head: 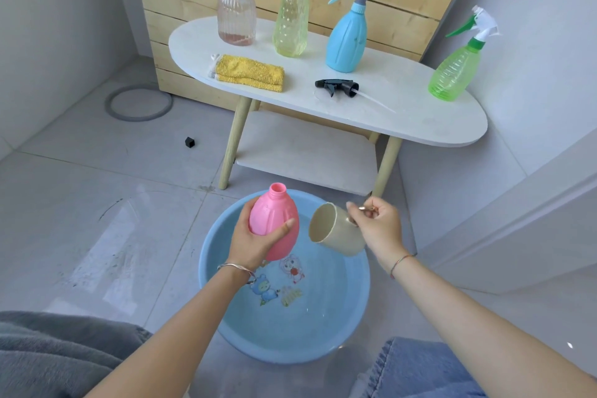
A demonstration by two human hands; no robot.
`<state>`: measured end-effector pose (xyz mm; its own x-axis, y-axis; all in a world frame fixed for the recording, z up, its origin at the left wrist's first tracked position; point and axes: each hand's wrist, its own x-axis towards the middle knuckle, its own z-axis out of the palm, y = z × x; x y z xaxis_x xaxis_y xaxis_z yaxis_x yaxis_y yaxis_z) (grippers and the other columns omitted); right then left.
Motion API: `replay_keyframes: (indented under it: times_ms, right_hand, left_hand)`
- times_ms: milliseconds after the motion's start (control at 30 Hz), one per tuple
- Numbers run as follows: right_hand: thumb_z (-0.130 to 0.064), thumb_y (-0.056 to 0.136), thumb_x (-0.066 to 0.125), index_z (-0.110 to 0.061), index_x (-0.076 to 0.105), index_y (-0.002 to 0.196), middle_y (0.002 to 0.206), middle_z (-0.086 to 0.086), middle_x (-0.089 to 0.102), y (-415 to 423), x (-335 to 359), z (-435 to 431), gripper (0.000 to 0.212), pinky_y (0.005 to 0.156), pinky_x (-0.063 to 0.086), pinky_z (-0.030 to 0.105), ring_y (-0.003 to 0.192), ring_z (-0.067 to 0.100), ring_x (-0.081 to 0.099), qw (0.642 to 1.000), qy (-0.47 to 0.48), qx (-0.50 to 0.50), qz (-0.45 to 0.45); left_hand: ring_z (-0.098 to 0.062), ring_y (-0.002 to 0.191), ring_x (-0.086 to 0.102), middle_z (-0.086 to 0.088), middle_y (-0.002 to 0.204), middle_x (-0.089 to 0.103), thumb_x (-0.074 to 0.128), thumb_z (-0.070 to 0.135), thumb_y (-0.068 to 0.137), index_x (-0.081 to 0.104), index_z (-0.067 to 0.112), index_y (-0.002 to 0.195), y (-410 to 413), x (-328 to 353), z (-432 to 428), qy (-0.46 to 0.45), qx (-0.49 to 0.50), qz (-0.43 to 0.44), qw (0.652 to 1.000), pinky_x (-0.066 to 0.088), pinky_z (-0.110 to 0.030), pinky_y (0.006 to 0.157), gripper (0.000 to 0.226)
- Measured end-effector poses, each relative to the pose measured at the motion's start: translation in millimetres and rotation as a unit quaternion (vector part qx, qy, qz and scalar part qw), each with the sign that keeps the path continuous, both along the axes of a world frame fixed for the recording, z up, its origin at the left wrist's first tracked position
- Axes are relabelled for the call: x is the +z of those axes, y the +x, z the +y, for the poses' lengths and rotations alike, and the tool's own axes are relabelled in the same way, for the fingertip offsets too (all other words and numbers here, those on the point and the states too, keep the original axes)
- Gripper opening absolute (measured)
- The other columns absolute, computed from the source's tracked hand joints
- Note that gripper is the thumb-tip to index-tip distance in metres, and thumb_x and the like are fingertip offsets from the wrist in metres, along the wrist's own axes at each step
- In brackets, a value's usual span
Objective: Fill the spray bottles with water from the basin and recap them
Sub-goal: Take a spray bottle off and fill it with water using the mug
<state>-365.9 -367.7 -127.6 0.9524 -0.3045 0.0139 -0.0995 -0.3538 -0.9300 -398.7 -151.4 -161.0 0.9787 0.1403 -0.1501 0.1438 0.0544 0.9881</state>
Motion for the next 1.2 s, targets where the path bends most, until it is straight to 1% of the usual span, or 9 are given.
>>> replay_keyframes:
  times_ms: [67, 167, 300, 467, 667, 900, 967, 1100, 1200]
  right_hand:
    - [-0.021, 0.084, 0.07, -0.017, 0.031, 0.058, 0.054, -0.002, 0.037, -4, -18, 15, 0.047, 0.057, 0.026, 0.029, 0.059, 0.016, 0.034, 1.0, 0.016, -0.018, 0.014]
    - [-0.026, 0.087, 0.067, -0.009, 0.036, 0.062, 0.061, 0.005, 0.037, -11, -37, 42, 0.044, 0.055, 0.027, 0.028, 0.062, 0.016, 0.032, 0.991, 0.086, -0.104, 0.022]
    - [-0.03, 0.09, 0.063, -0.015, 0.035, 0.062, 0.063, 0.001, 0.037, -10, -40, 71, 0.043, 0.057, 0.029, 0.028, 0.063, 0.015, 0.032, 0.962, 0.191, -0.196, 0.014]
    - [-0.03, 0.092, 0.061, -0.013, 0.035, 0.062, 0.059, -0.004, 0.034, -10, -27, 81, 0.042, 0.057, 0.033, 0.026, 0.061, 0.014, 0.033, 0.95, 0.236, -0.203, -0.012]
    - [-0.03, 0.092, 0.06, -0.016, 0.034, 0.062, 0.061, -0.002, 0.034, -13, -21, 78, 0.043, 0.057, 0.031, 0.026, 0.062, 0.015, 0.032, 0.953, 0.239, -0.179, -0.043]
    - [-0.024, 0.09, 0.063, -0.015, 0.039, 0.062, 0.066, 0.003, 0.046, -4, -35, 61, 0.038, 0.058, 0.035, 0.023, 0.063, 0.012, 0.039, 0.972, 0.194, -0.13, -0.024]
    - [-0.02, 0.089, 0.064, -0.016, 0.037, 0.06, 0.062, 0.002, 0.041, -5, -51, 49, 0.04, 0.057, 0.032, 0.025, 0.061, 0.012, 0.035, 0.977, 0.173, -0.126, 0.004]
    - [-0.016, 0.085, 0.064, -0.014, 0.032, 0.061, 0.061, 0.004, 0.027, -13, -87, 20, 0.04, 0.054, 0.022, 0.03, 0.058, 0.014, 0.023, 0.995, 0.032, -0.068, 0.068]
    - [-0.011, 0.083, 0.065, -0.016, 0.028, 0.059, 0.057, -0.001, 0.025, -20, -108, 3, 0.044, 0.048, 0.019, 0.023, 0.054, 0.013, 0.022, 0.993, -0.061, -0.015, 0.102]
  left_hand:
    - [-0.003, 0.097, 0.061, 0.013, 0.111, 0.06, 0.078, 0.06, 0.044, 0.051, 0.039, 0.119, 4, 4, -4, -0.003, -0.004, -0.011, 1.0, 0.051, -0.012, 0.064, 0.083]
    - [0.001, 0.092, 0.062, 0.015, 0.109, 0.061, 0.079, 0.058, 0.047, 0.051, 0.044, 0.112, 6, 13, -12, -0.007, -0.016, -0.034, 0.999, 0.052, -0.013, 0.068, 0.072]
    - [0.0, 0.096, 0.061, 0.016, 0.11, 0.062, 0.081, 0.054, 0.05, 0.053, 0.042, 0.113, 5, 20, -24, 0.0, -0.037, -0.062, 0.997, 0.055, -0.021, 0.076, 0.069]
    - [0.002, 0.092, 0.062, 0.014, 0.108, 0.063, 0.081, 0.053, 0.047, 0.054, 0.034, 0.114, 1, 24, -35, -0.023, -0.034, -0.063, 0.997, 0.053, -0.017, 0.073, 0.074]
    - [-0.007, 0.106, 0.06, 0.009, 0.12, 0.059, 0.088, 0.048, 0.043, 0.046, 0.031, 0.127, 0, 18, -35, 0.008, -0.06, -0.071, 0.996, 0.056, -0.026, 0.082, 0.095]
    - [0.002, 0.096, 0.06, 0.015, 0.11, 0.06, 0.085, 0.052, 0.042, 0.048, 0.042, 0.114, -1, 13, -26, 0.033, -0.033, -0.05, 0.998, 0.053, -0.017, 0.074, 0.081]
    - [0.006, 0.095, 0.058, 0.017, 0.11, 0.059, 0.084, 0.053, 0.042, 0.047, 0.044, 0.113, 0, 8, -18, 0.043, -0.026, -0.044, 0.998, 0.052, -0.014, 0.072, 0.081]
    - [0.0, 0.097, 0.059, 0.017, 0.11, 0.058, 0.083, 0.056, 0.041, 0.046, 0.044, 0.113, 3, -1, -5, 0.066, -0.009, -0.035, 0.997, 0.052, -0.014, 0.067, 0.082]
    - [-0.006, 0.096, 0.058, 0.014, 0.109, 0.056, 0.088, 0.042, 0.047, 0.046, 0.036, 0.118, 5, -5, 0, 0.066, 0.003, -0.029, 0.997, 0.049, -0.009, 0.057, 0.082]
